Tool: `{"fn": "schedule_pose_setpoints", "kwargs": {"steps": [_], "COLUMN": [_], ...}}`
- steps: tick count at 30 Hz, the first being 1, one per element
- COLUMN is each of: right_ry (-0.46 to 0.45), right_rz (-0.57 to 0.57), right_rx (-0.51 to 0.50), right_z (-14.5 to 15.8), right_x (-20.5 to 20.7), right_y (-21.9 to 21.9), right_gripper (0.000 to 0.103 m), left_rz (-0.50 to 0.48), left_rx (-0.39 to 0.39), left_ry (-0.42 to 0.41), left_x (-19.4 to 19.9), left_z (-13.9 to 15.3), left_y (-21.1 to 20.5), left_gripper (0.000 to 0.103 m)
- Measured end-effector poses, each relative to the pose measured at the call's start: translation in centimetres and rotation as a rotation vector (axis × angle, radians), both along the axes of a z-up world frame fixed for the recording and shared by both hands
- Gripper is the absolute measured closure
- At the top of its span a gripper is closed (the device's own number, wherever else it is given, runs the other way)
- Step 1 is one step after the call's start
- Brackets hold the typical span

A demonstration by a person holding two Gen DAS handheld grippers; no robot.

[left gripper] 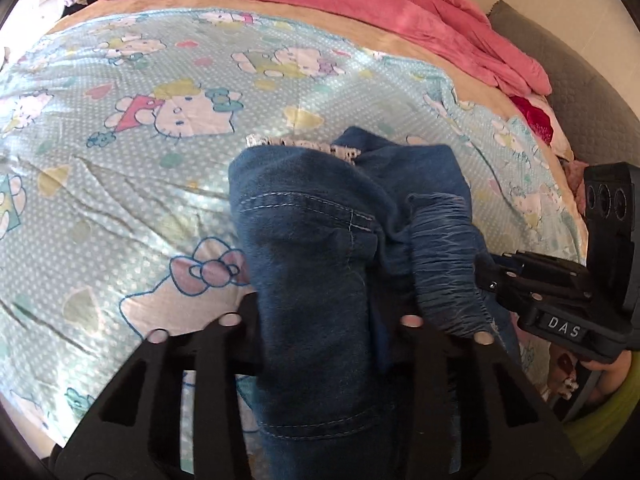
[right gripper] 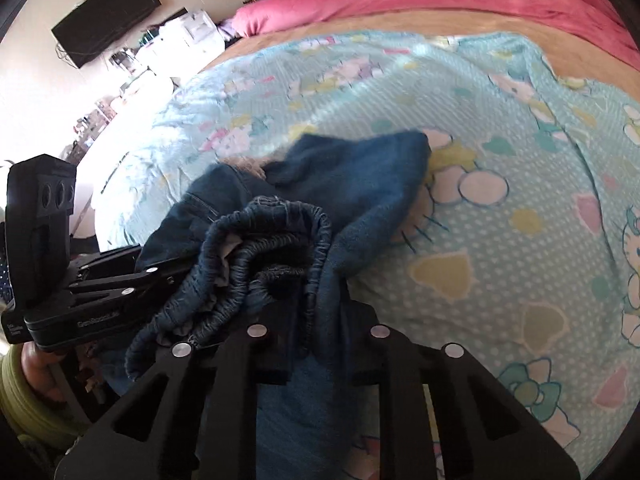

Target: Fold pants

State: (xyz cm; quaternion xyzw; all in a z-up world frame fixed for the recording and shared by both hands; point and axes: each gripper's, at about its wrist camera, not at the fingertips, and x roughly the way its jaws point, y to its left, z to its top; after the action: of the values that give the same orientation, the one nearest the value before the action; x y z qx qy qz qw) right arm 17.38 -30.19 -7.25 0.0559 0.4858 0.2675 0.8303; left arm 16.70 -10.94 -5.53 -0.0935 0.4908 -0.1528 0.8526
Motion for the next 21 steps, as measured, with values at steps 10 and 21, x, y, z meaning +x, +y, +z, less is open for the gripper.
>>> {"fn": "schedule_pose_setpoints", "kwargs": {"steps": [10, 21], "right_ry": [-0.211, -0.231], "right_rz": [0.02, -0.027], "right_rx": [-0.042, -0.104], "right_z": [4.9, 4.6], "right_x": [3.2, 8.3], "right_y": [2.1, 2.7], "right_gripper": [0.09, 0.09], "left_rz": [0.028, 0.029], "left_rx": [0.018, 0.123], "left_ry": [-0.089, -0.154], "left_x": [4.1, 8.6], "left_z": [3.8, 4.0], "left_y": [0.2, -0.9], "left_gripper": [0.085, 0.085]}}
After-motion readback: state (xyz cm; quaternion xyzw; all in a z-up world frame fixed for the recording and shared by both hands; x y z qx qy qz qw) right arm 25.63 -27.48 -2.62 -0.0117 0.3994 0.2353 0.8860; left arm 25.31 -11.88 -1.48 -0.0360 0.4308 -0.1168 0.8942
